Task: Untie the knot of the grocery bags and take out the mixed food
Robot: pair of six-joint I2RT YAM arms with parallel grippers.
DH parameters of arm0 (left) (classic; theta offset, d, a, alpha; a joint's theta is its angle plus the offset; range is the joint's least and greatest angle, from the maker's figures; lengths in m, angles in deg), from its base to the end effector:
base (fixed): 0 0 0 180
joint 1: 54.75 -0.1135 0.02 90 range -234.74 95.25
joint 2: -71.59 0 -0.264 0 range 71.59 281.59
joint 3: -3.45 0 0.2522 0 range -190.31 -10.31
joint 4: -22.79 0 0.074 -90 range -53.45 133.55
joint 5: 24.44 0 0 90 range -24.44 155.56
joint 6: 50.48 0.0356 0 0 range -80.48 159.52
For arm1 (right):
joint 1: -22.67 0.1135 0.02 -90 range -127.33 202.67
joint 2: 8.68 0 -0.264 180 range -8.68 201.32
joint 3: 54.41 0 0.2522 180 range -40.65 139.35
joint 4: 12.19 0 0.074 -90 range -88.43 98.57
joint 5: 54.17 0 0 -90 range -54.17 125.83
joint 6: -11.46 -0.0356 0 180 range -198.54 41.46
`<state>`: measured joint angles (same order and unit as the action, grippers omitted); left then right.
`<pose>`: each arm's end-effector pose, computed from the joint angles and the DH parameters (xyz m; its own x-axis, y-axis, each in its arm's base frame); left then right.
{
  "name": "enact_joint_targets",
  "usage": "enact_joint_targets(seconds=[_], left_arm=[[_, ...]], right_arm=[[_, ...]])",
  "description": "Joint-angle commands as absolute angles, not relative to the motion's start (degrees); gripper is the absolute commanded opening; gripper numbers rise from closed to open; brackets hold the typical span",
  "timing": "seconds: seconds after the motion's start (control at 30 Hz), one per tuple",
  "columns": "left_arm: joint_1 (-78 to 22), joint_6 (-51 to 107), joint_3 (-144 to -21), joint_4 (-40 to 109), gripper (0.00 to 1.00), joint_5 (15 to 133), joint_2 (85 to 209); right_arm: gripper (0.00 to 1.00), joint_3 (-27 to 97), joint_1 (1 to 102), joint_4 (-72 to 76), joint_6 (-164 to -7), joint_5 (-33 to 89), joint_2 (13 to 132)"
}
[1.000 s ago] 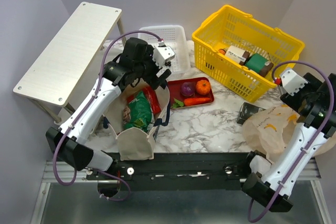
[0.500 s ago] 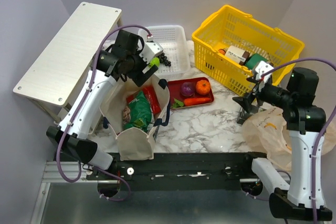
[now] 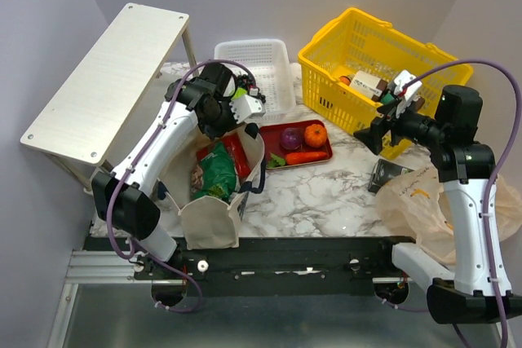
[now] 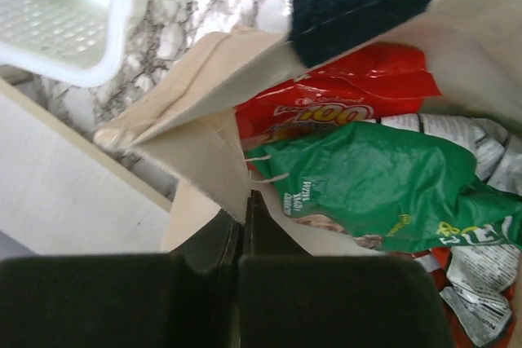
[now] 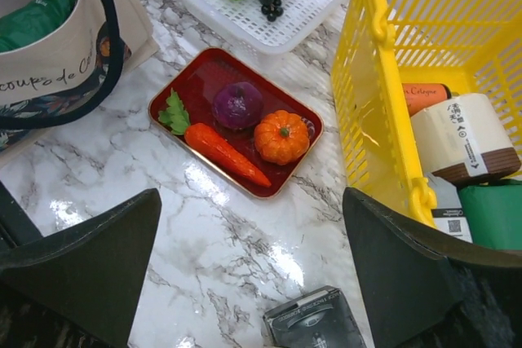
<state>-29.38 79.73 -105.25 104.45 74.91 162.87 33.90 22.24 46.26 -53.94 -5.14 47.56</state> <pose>0.2812 -0.1397 0.3547 -0.3073 0.8507 -0.4264 0.8969 0.4086 0.1688 0.1776 0.0220 0.4221 -0.1618 -0.3131 -0.9358 -0.7139 0.6919 -0.1080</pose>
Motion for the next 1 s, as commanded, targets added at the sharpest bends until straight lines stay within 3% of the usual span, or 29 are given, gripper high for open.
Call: enact_joint_targets(seconds=[0.0,0.17,0.33,0.67,0.97], left_arm=[[-29.1,86.5,-103.7,110.5,0.0,83.2,160.8],[-28.9,101.3,-99.7,114.5,0.0,93.4,151.7],[-26.8,106.0,-103.3,118.7,0.0,98.3,149.4],[-19.7,104.1,-116.5,119.9,0.0,104.3,150.8],[-7.6,102.1,-116.6,113.8,0.0,107.6,154.2]], right_arm=[[1.0,33.2,22.6,44.4,-55.2,-1.3,45.0],[1.0,31.5,22.5,43.7,-55.5,-0.5,44.4],[1.0,32.2,22.6,43.7,-55.5,0.1,45.3],[1.0,32.8,22.6,43.1,-54.8,3.6,46.4],[1.0,31.8,22.6,40.5,-55.9,14.7,47.0]])
